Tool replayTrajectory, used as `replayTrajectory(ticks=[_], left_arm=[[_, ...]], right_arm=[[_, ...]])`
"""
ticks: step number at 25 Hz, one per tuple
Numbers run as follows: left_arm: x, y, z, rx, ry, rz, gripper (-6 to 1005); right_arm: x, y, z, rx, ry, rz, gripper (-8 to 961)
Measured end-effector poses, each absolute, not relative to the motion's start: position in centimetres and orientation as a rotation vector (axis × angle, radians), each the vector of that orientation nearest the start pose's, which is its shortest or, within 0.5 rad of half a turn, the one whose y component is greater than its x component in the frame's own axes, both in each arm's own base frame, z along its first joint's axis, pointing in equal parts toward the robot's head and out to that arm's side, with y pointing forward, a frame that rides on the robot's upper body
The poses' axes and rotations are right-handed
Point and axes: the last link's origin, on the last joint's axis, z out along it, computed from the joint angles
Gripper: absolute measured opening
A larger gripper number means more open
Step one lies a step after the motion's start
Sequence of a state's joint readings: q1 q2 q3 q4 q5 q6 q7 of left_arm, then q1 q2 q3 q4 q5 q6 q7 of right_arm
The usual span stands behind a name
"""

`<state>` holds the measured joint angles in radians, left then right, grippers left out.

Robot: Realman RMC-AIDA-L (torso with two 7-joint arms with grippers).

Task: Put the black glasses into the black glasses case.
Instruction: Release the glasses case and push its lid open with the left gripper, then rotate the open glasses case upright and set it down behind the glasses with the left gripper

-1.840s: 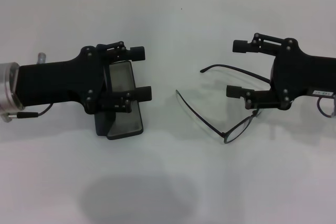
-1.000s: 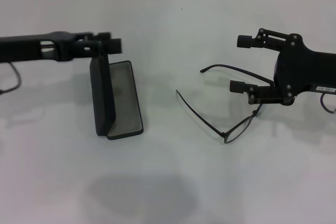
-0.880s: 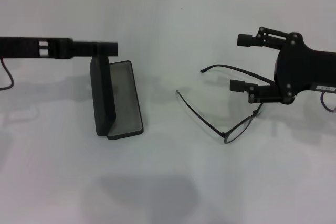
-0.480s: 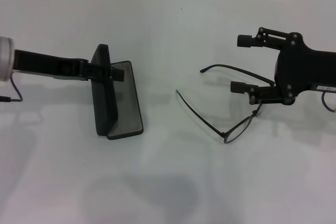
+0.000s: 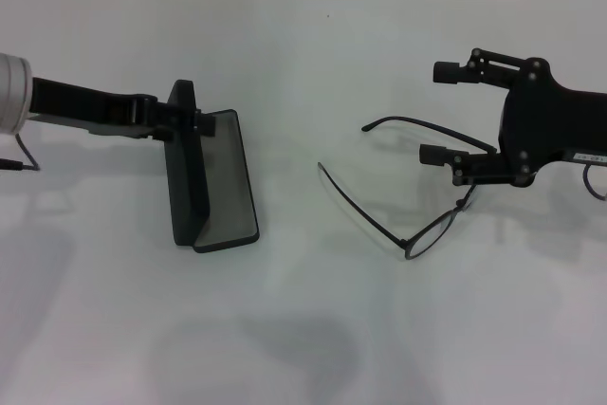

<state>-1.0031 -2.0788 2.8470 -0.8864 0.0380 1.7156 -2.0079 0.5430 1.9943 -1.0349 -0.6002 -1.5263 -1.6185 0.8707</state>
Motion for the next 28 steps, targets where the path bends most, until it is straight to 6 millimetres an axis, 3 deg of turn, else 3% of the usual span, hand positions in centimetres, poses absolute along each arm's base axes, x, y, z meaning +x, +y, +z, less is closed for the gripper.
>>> replayTrajectory(ticks=[8,28], left_arm=[[-26.0,37.5,4.7,-2.364,-1.631,-0.090,795],[-24.8,39.0,4.5,-2.358,-1.568,0.050,706]], right_arm=[[21.3,34.0,0.8,-2.667,-0.220,0.895,812],[21.4,34.2,0.0,-2.675,-0.241,0.843,807]])
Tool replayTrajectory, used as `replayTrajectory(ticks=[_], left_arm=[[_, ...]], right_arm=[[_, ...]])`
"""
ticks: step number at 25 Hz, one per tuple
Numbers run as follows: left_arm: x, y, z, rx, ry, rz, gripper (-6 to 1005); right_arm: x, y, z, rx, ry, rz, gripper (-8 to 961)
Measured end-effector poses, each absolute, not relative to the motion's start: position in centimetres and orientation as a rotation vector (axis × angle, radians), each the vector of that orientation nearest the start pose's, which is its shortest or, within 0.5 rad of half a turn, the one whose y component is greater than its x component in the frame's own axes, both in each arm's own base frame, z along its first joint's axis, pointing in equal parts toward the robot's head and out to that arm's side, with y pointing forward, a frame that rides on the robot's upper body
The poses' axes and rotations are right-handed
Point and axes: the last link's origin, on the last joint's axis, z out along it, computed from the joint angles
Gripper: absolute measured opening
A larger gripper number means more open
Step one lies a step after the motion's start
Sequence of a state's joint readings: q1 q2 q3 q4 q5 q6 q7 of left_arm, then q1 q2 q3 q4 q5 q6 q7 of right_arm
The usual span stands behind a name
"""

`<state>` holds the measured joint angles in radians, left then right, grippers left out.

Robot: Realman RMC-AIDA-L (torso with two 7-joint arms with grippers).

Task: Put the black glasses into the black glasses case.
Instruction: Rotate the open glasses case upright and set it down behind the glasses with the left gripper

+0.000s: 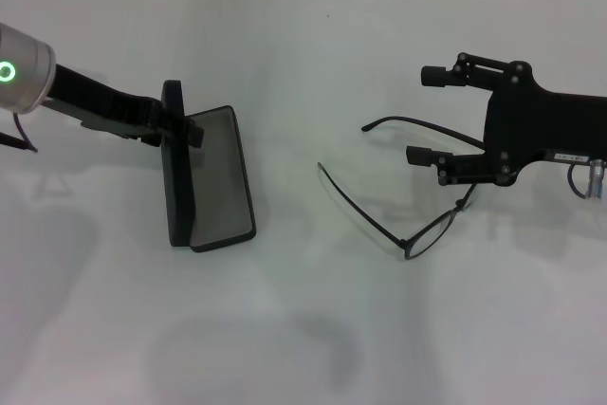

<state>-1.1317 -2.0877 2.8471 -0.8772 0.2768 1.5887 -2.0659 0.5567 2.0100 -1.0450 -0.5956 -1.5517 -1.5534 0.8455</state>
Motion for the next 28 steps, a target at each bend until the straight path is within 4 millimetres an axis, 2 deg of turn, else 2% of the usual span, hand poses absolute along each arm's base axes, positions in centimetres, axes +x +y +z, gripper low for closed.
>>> replayTrajectory(ticks=[10,15,21,28], left_arm=[[-24.8,39.3,3.9,-2.373,-1.544,0.103,690],[-25.1,39.4,4.3,-2.384,-1.529,0.117,497],[-25.1,39.7,4.7,-2.414,-1.463,0.136,353],[-24.2,40.7,5.1,-2.453,-1.333,0.170,220]], right_arm=[[21.6,34.2,-0.1,-2.670,-0.235,0.831,805],[21.6,34.0,-0.1,-2.680,-0.262,0.832,803],[21.5,32.4,-0.1,-2.806,-0.382,0.834,802],[21.6,31.6,-0.4,-2.811,-0.451,0.852,800]])
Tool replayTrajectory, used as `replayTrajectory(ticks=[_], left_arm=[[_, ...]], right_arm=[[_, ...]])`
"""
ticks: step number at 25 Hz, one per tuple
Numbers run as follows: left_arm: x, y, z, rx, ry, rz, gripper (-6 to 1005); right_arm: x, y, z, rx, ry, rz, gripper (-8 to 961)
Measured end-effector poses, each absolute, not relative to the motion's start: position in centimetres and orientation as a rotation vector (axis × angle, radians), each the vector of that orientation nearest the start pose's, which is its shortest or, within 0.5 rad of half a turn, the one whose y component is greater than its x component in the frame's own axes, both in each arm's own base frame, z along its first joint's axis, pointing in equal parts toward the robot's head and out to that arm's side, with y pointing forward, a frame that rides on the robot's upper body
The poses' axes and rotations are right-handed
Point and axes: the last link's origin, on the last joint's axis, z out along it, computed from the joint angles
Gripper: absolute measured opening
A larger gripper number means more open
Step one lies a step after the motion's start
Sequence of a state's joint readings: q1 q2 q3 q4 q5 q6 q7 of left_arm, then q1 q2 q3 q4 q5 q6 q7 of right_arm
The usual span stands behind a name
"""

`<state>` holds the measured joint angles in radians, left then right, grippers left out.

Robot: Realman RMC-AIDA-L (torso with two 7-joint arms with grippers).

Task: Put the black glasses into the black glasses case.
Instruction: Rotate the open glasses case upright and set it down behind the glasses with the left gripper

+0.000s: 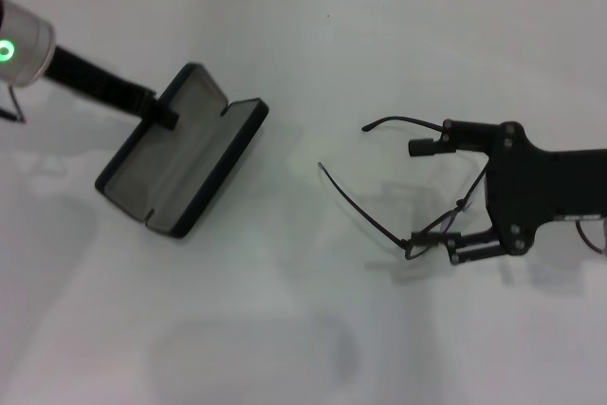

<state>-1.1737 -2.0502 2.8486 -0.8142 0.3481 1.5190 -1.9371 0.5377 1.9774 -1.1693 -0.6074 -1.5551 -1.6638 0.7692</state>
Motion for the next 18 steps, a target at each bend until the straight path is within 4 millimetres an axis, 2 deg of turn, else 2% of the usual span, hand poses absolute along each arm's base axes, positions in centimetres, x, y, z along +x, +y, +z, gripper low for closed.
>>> replayTrajectory(ticks=[5,8,10,14,18], left_arm=[[-22.3,43.0,5.5,-2.512,-1.026,0.215,212],[-20.8,44.8,4.9,-2.541,-0.782,0.253,217],[-18.9,46.0,3.5,-2.593,-0.537,0.311,221],[-16.1,46.7,0.4,-2.697,-0.180,0.406,228],[-13.4,46.8,-2.0,-2.775,0.025,0.401,235]], right_arm=[[21.6,31.0,-1.2,-2.852,-0.465,0.856,799],[21.5,30.7,-1.8,-2.870,-0.470,0.851,798],[21.5,30.6,-2.0,-2.874,-0.470,0.847,798],[21.7,30.5,-2.2,-2.871,-0.462,0.848,797],[22.3,30.1,-2.1,-2.861,-0.429,0.850,796]])
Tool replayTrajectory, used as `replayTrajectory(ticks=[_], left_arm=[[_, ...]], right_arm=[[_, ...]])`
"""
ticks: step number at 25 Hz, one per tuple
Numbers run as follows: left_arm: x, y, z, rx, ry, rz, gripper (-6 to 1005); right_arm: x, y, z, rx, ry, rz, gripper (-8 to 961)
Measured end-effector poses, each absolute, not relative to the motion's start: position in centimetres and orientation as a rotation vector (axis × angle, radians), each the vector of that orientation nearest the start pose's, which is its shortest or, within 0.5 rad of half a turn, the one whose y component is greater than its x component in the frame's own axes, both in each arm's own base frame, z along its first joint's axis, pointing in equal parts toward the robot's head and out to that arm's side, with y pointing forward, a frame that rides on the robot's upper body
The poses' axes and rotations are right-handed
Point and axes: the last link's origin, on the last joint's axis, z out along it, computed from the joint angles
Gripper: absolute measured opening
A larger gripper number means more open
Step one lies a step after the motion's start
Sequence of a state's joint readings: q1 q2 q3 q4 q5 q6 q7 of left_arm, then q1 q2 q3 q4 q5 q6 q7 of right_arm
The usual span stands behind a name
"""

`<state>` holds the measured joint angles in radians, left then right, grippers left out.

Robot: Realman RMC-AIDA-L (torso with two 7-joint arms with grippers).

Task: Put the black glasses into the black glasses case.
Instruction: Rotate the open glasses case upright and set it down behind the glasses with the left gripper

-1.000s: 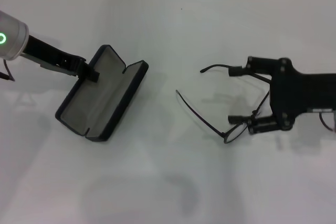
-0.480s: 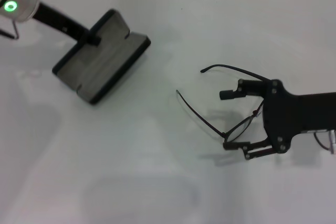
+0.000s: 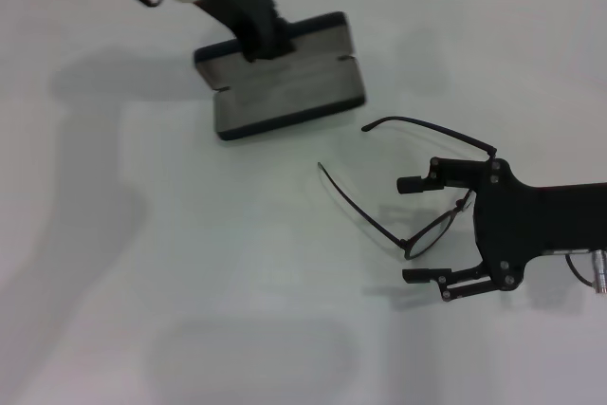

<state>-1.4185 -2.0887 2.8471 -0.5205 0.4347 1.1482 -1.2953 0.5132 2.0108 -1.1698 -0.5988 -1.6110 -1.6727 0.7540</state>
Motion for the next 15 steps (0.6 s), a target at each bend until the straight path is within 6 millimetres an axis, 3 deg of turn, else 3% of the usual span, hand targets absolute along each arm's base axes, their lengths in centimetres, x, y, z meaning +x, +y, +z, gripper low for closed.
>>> replayTrajectory(ticks=[8,15], left_arm=[[-10.8,46.6,-3.8,-2.826,0.174,0.374,248],[-11.1,47.0,-4.2,-2.782,0.182,0.467,261]], right_arm=[[22.9,30.1,-1.6,-2.825,-0.389,0.854,794],[23.0,30.2,-1.4,-2.816,-0.389,0.846,792]])
